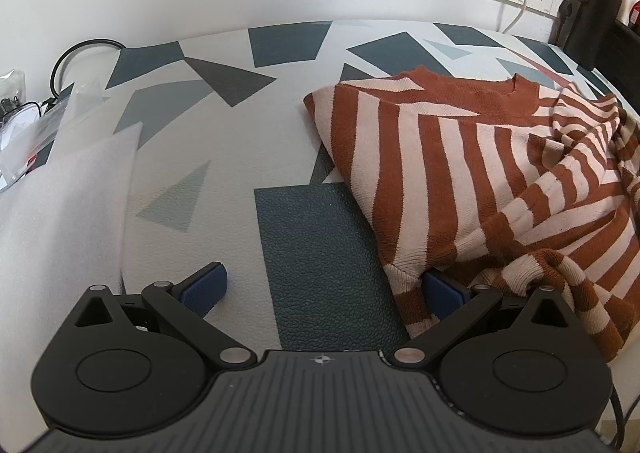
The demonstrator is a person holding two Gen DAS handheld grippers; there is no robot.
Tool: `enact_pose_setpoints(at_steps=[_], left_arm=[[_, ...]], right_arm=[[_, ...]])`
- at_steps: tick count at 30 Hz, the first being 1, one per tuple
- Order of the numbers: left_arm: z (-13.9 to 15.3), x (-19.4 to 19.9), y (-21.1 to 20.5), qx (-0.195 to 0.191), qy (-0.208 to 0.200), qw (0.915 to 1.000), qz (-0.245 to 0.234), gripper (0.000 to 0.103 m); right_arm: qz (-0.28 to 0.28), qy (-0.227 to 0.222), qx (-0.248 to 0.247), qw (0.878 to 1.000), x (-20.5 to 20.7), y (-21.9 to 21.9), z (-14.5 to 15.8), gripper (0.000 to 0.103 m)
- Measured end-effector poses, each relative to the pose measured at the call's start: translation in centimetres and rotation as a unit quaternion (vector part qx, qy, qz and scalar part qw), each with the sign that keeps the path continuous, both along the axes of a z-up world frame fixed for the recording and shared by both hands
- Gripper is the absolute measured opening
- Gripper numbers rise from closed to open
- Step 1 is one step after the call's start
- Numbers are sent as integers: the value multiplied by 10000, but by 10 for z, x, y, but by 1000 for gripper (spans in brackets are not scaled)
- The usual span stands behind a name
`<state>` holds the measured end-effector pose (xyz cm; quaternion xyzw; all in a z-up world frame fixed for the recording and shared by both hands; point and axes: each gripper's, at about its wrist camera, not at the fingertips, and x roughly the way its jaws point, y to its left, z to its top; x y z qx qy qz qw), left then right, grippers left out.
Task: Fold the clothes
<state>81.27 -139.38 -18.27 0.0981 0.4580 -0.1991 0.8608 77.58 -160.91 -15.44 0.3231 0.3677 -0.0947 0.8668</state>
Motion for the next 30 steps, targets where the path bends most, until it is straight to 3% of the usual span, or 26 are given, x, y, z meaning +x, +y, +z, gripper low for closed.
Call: enact_pose_setpoints(at_steps=[2,4,9,14,16,18,23,25,30], left_arm=[[0,0,-1,9,9,10000,13,103],[0,1,-2,15,17,10000,32,103],[0,-1,-2,6,-10,10000,59,103],[0,-2,-3,4,-37,9999,95,103],[0,-3,-4,-4,-54,9999,99,103],[0,-4,-3,-25,-106,9999,50,103],[4,-12,-12,164,-327,9989,-278,103],[6,-20,-22,397,-597,9960,-538,103],[7,-26,-34,630,-897,9913,-732,103]], right_arm=[[28,-97,113,9999,1,0,1,10],[51,-207,226,9995,5,1,3,26],[70,-204,499,9985,32,7,0,33],[54,225,592,9980,70,12,-22,30],[59,250,520,9983,77,15,-21,5],[52,278,430,9987,80,19,-15,5],[-157,-937,238,9952,42,15,37,5],[-404,-1023,194,9937,21,6,43,5],[-603,-209,296,9975,-7,-12,9,5]])
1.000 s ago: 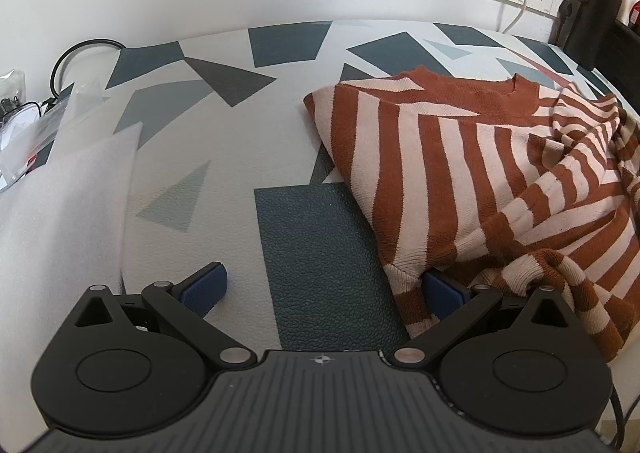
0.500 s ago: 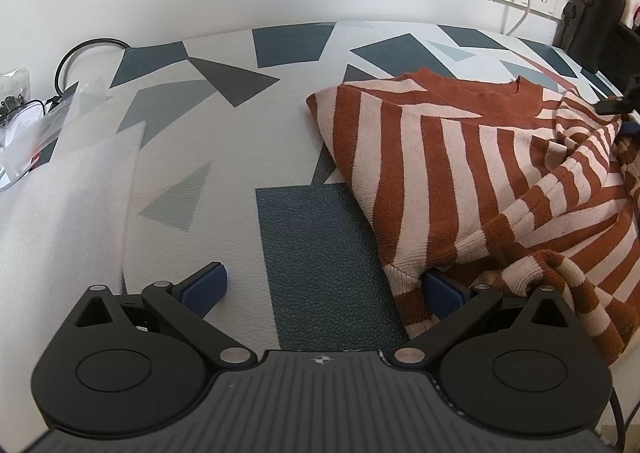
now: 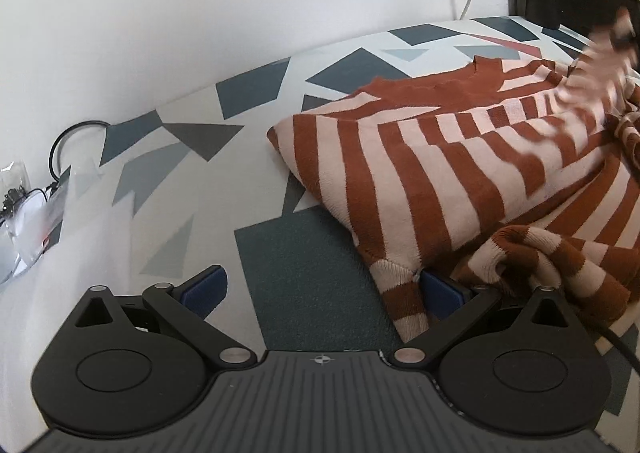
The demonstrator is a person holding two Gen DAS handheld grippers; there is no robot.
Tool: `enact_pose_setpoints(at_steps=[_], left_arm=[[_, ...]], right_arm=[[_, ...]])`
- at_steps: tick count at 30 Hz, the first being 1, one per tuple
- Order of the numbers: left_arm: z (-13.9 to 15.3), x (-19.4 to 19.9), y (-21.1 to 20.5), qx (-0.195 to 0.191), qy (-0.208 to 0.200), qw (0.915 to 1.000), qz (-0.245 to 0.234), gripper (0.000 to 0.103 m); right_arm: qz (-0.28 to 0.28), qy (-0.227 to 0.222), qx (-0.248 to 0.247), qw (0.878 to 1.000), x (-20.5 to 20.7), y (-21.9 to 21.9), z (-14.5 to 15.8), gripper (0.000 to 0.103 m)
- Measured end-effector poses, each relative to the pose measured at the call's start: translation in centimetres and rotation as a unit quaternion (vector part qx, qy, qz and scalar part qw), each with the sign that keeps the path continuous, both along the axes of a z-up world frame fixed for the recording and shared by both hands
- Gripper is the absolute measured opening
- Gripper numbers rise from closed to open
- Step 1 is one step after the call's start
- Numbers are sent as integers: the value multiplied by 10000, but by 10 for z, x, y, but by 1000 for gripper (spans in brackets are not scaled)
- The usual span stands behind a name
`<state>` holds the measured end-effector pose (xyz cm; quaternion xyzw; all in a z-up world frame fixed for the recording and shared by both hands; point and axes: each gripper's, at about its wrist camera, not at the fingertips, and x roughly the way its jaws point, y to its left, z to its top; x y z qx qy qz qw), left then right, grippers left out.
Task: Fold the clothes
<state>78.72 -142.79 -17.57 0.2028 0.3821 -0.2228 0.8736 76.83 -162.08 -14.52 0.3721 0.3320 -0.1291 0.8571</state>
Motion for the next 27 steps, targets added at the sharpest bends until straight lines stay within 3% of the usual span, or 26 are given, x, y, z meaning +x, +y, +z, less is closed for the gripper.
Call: enact_pose_setpoints(at_steps=[2,7,8,9,10,14,18,27], left_arm=[[2,-1,-3,95,-39,9999,-109,103],[4,-7,-10,191,-51,9991,-388,102],[3,-7,-10,189,-45,9990,-394,102],[2,-7,-10,170,-39,9991,-387,102],[3,-7,-10,140,-15,9990,-420,102],[7,-12,-8,-30,44,9975,-706,102],[4,-14,-10,-42,41,9966,-826,102],[0,-3,-4,136,-168,9981,-585,103]], right_arm=[[-78,201,200,9996,-5,-7,-15,5],[-259,288,420,9984,-7,-14,-29,17],[-275,290,408,9984,-7,-15,-28,16],[-292,292,396,9984,-7,-15,-28,7],[-351,229,378,9984,-10,-13,-22,4],[-265,-98,-25,9996,-12,-4,-2,4],[-230,-107,-24,9997,-6,-5,2,4],[-125,-351,-73,9993,-6,-4,15,4]])
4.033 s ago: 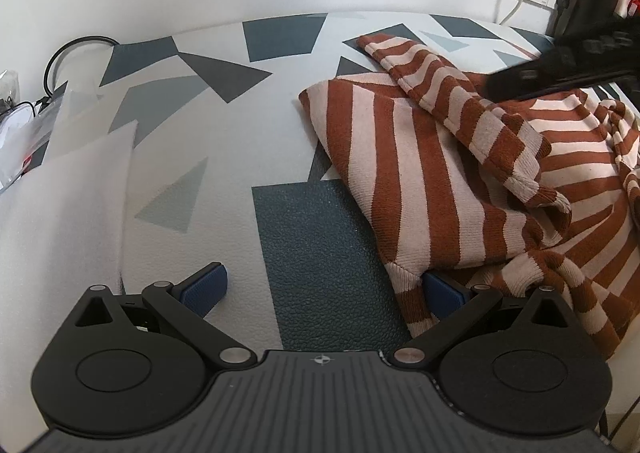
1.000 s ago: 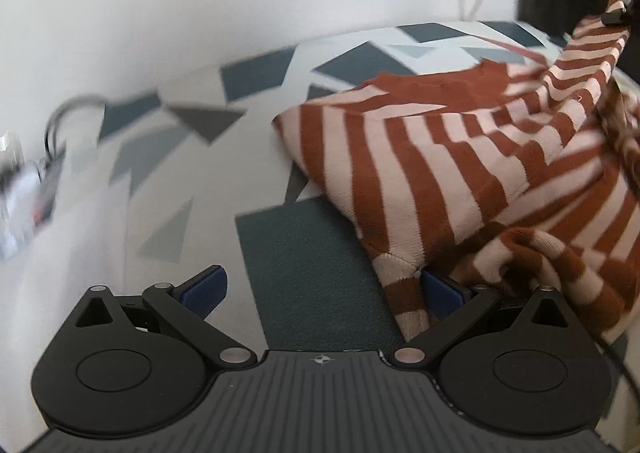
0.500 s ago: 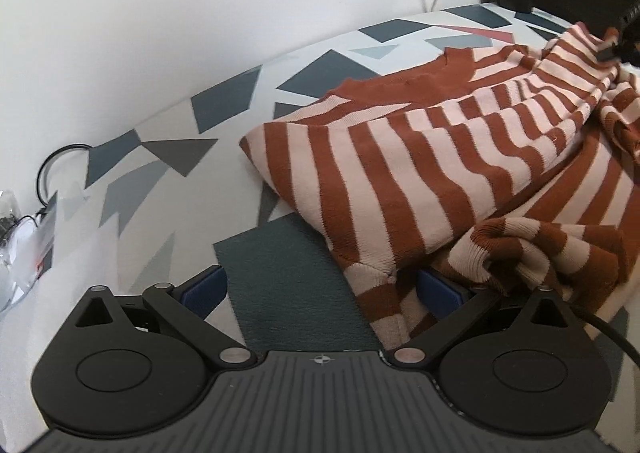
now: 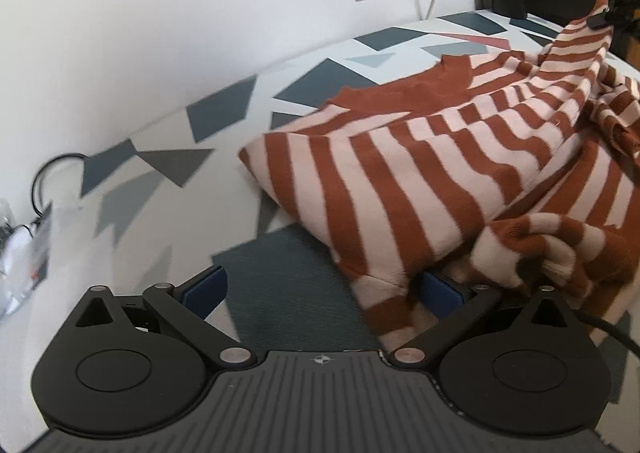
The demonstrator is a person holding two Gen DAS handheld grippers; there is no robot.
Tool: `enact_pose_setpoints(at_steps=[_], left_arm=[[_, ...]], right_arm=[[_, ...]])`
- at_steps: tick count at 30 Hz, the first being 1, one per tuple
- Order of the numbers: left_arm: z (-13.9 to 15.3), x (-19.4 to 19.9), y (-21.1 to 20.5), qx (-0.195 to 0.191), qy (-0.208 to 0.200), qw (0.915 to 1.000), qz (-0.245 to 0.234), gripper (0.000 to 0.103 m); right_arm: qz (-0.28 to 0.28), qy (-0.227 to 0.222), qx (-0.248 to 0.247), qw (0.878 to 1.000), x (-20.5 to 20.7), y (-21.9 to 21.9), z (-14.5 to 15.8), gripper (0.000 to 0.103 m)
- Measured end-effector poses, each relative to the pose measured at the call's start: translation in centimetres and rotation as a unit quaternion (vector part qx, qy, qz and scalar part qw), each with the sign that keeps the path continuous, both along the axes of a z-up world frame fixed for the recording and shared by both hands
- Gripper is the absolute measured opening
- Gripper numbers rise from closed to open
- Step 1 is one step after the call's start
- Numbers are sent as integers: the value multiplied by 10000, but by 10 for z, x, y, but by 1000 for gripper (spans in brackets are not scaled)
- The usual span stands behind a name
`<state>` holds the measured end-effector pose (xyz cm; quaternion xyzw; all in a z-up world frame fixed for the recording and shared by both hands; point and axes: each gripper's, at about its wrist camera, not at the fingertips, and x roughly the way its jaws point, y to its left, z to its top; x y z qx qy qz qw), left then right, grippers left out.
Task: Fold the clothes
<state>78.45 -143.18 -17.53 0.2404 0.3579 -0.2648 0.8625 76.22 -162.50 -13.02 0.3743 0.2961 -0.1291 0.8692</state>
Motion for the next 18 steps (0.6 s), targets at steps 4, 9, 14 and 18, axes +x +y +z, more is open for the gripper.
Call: enact_pose_setpoints(at_steps=[4,9,14,18], left_arm=[[-1,-2,-3,79,-188,9998,-91,103],[-1,-4,-14,-3,-236,9996,-179,102],[0,0,-17,32,-479,9988,84,103],[8,5,-3,-127,-756,9951,621,103]], right_arm=[[-12,-16,31,10000,-1,-1,2,4],[-21,70,44,10000,-2,-1,-2,4],[-48,411,11,9991,8,5,-5,4],[94,384,152,9991,34,23,10,4]])
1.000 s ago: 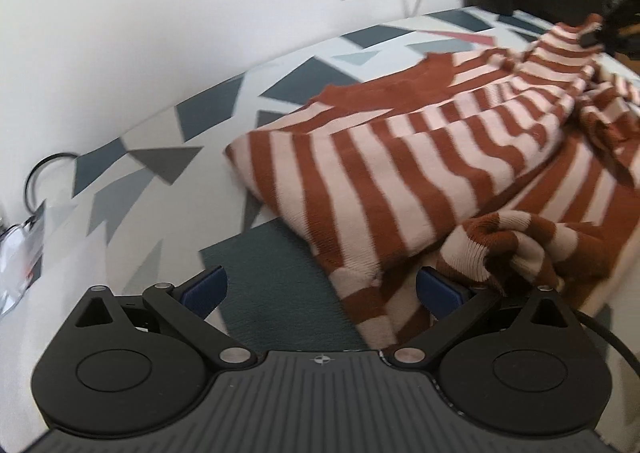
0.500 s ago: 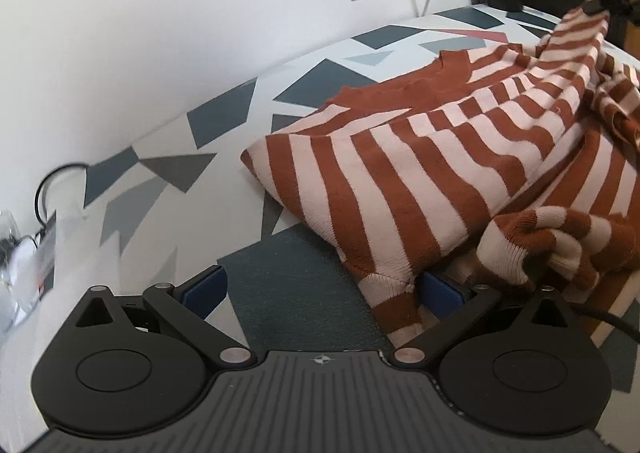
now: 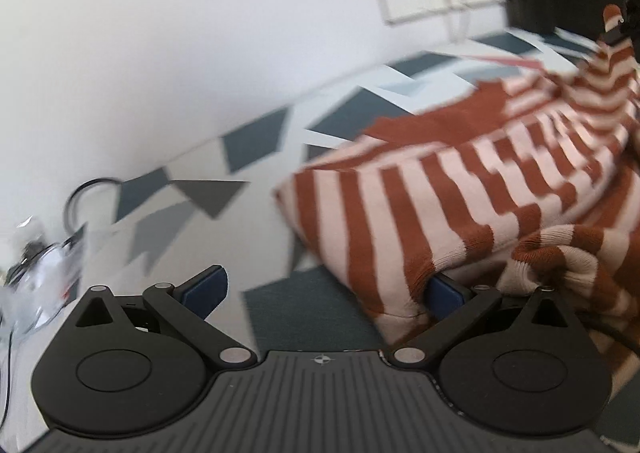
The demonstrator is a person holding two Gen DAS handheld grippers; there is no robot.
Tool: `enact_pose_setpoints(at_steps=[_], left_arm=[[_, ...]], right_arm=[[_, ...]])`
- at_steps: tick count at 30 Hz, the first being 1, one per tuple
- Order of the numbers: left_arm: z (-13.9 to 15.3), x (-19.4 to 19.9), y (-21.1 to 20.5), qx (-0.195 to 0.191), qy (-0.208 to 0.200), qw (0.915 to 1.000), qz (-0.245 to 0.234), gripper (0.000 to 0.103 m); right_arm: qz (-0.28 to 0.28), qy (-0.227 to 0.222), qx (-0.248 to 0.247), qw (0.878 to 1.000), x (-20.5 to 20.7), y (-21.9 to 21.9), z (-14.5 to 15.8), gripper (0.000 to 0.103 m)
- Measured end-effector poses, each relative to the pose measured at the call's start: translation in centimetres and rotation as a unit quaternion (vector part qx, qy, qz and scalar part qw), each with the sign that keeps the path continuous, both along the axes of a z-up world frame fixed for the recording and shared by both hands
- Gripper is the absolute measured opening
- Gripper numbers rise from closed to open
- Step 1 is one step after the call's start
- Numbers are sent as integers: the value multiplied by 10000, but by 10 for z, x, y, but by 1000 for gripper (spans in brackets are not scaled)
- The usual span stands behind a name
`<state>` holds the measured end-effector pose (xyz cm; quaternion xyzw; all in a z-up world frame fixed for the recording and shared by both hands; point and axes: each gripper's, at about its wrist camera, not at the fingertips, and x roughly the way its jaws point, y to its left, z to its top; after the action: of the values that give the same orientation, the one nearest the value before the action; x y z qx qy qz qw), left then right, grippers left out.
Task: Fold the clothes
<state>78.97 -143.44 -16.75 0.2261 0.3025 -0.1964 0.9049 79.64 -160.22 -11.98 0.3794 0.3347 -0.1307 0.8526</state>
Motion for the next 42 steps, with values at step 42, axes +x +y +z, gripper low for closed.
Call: enact_pose_setpoints(at_steps=[42], left_arm=[[27,81,13,-1584,1353,9780,109,77]], right_arm=[[1882,376,-2050,9598,29,66,1,36]])
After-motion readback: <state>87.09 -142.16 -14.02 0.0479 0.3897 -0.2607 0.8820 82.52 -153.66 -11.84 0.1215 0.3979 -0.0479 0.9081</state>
